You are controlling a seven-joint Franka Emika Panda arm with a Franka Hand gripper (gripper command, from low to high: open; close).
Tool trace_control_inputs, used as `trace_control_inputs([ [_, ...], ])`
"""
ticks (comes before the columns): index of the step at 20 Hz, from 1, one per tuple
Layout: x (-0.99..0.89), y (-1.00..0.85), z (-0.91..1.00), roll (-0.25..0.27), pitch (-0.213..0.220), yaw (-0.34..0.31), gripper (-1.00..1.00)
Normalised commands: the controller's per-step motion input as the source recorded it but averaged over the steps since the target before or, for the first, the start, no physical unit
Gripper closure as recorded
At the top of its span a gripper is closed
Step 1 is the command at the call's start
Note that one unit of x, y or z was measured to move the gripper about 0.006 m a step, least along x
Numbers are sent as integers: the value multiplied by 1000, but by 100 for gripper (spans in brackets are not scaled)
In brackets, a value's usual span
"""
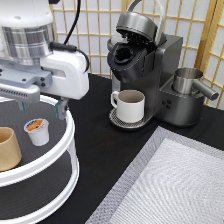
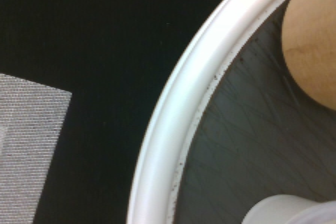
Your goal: Make coffee
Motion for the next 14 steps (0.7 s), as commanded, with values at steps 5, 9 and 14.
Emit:
trace_control_inputs([
  [5, -392, -79, -246, -51, -5, 15, -100],
  [9, -106, -15, -86, -76, -7, 0, -100],
  [14, -39, -57, -181, -57, -18, 0, -100],
])
